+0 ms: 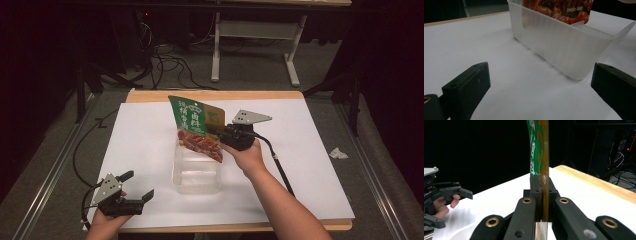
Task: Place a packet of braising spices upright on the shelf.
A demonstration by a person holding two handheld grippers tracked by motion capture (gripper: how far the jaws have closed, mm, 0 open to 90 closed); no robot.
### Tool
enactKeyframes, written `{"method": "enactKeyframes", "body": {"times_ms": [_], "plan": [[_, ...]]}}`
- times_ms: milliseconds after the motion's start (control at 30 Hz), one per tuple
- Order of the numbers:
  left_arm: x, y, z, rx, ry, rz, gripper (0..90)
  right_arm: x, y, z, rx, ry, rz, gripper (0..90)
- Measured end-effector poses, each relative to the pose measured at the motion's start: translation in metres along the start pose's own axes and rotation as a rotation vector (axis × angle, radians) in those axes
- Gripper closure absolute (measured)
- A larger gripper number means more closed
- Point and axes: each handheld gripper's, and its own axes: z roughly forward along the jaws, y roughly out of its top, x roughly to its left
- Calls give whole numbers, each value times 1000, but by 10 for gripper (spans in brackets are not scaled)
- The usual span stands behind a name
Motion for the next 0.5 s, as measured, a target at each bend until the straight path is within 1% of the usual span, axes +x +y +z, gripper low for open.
{"method": "enactKeyframes", "body": {"times_ms": [167,233,300,433,500], "plan": [[-1,0,0,-1,-2,-1,28,-3,0,2,-7,-11,12,900],[-1,0,0,-3,-2,0,28,-4,1,3,-7,-16,8,900],[-1,0,0,-5,-1,-2,28,-5,1,3,-6,-18,19,900],[0,0,0,0,-3,-2,28,-3,1,4,-9,-10,28,900],[0,0,0,0,-3,-2,28,-3,1,6,-8,-14,34,900]]}}
